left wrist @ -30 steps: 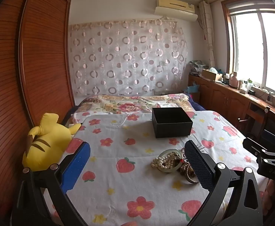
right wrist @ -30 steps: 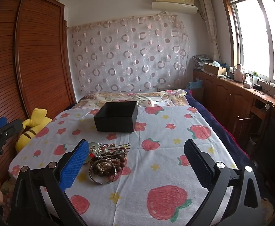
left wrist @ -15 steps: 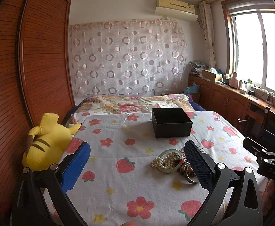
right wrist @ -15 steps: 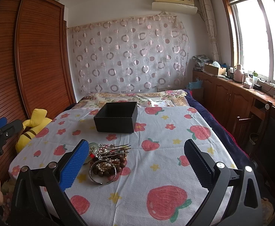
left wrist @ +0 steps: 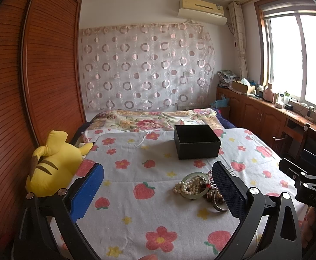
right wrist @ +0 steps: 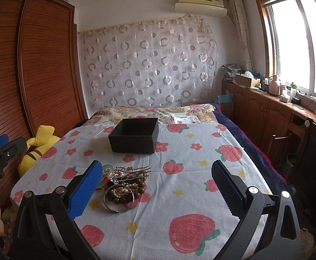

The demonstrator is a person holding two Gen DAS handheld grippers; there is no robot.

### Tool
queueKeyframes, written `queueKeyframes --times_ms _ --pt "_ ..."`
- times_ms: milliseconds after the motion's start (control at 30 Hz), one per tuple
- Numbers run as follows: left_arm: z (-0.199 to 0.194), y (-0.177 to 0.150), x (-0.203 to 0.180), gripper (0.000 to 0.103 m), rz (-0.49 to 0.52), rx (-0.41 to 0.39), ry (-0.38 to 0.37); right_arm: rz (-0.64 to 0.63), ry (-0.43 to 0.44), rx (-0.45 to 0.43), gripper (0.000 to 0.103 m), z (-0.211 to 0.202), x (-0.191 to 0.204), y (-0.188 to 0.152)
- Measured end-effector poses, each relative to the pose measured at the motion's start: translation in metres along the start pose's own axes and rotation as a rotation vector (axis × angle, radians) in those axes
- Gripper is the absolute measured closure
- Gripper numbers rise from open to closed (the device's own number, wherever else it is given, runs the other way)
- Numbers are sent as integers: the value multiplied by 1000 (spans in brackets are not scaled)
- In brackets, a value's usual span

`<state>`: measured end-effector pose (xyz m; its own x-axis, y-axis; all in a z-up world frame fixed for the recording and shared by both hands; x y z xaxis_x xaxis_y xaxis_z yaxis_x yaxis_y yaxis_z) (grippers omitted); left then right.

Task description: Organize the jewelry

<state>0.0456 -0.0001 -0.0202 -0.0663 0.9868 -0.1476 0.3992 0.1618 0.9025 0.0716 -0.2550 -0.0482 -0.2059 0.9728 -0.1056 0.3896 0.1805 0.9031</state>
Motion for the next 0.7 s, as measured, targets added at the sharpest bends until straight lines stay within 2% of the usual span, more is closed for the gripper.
queueKeyframes --times_ms 700 --pt "0 0 0 6 -1 0 -1 -2 1 -3 2 -1 0 2"
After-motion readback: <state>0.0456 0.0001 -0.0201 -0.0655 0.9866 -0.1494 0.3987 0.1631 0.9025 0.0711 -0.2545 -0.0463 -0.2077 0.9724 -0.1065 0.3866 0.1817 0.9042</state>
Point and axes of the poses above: each gripper's, at about its wrist camera, not at the fingertips, and z roughly the way its jaws point, x to its left, y to its top, the point moved 5 cm from there along z, roughly the way its jaws point, and after that the axes turned 11 degrees about -z, right-handed, at the moved point
